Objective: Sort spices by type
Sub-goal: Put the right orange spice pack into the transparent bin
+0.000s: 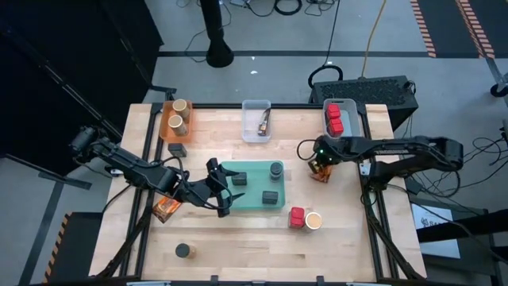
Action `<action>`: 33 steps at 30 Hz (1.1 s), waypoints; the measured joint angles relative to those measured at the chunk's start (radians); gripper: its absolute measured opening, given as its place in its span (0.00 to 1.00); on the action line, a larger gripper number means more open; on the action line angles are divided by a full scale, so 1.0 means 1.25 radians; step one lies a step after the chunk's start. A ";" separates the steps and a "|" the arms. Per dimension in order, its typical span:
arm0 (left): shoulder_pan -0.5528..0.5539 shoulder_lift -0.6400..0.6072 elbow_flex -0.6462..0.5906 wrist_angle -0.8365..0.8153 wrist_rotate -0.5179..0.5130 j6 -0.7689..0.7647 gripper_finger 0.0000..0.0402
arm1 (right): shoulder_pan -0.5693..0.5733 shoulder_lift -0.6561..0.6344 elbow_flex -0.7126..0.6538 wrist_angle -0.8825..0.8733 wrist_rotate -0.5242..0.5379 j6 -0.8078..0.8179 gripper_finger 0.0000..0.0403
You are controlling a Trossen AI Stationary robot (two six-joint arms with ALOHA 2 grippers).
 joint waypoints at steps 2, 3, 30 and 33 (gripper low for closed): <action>0.000 0.000 0.000 0.002 0.002 0.000 0.83 | 0.019 -0.041 0.018 0.007 0.018 -0.017 0.01; 0.000 0.000 0.000 0.007 0.002 0.000 0.83 | 0.030 -0.063 0.026 0.009 0.029 -0.028 0.01; 0.023 0.074 -0.001 0.192 0.024 0.035 0.83 | 0.385 -0.137 0.115 0.681 0.393 -0.470 0.00; 0.023 0.088 -0.001 0.246 0.025 0.064 0.83 | 0.402 -0.094 0.115 0.782 0.404 -0.518 0.00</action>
